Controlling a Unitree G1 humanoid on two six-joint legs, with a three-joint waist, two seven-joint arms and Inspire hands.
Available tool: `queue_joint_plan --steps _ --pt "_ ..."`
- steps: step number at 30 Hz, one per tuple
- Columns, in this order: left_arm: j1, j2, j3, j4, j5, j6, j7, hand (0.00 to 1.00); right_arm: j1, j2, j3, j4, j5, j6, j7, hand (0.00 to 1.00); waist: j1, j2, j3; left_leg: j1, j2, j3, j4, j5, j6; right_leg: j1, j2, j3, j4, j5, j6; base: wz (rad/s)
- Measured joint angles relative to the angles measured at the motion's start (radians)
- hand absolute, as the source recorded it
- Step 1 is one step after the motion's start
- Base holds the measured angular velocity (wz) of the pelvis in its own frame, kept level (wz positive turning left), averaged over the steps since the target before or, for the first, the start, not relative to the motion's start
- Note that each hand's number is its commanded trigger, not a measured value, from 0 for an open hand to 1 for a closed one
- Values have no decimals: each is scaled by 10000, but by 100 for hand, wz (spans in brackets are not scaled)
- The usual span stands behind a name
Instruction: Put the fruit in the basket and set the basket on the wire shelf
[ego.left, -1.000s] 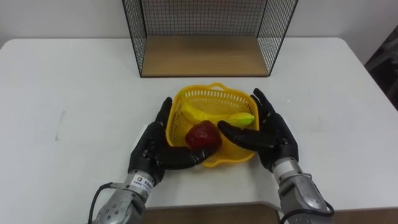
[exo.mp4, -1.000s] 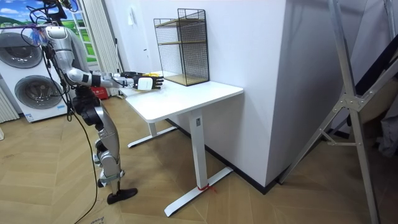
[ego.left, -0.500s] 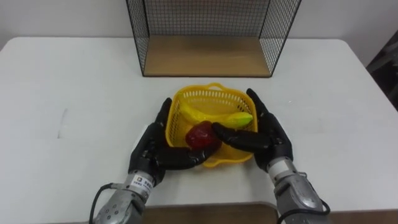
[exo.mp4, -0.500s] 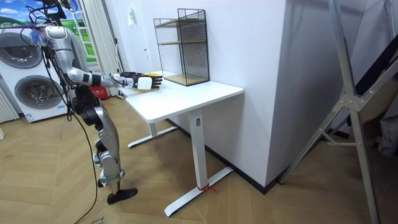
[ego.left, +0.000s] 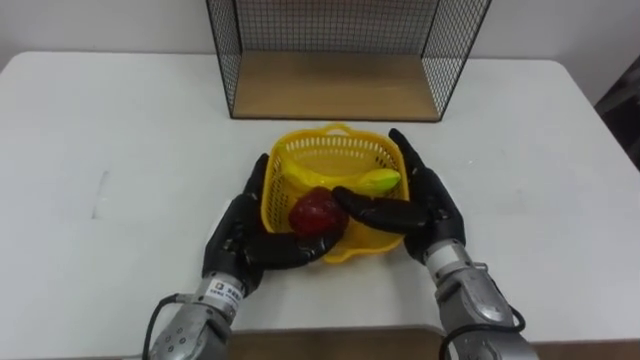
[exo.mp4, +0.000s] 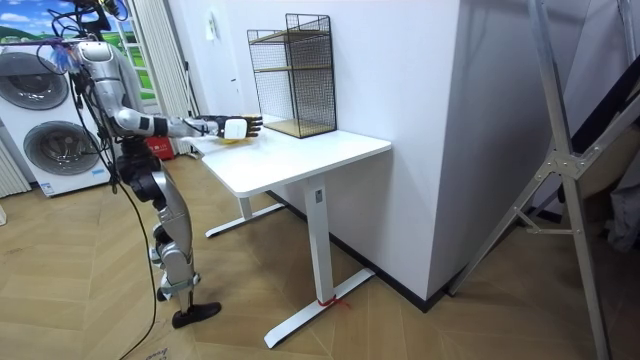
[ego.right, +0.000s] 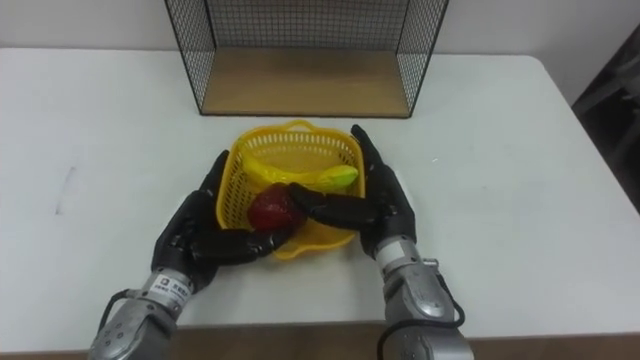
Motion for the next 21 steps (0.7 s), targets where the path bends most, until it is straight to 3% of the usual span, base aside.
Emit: queue_joint_plan --steps 7,21 --pt "-628 -47 165 -45 -65 -494 65 0 -265 10 -3 -687 -4 -225 -191 0 -5 30 7 78 3 4 -11 0 0 69 2 -2 22 2 -2 0" --pt "-647 -68 297 -1358 -33 -558 734 0 -322 104 67 -1418 130 -562 -178 0 -11 170 -34 125 18 4 -3 0 -1 132 3 -31 30 22 -10 0"
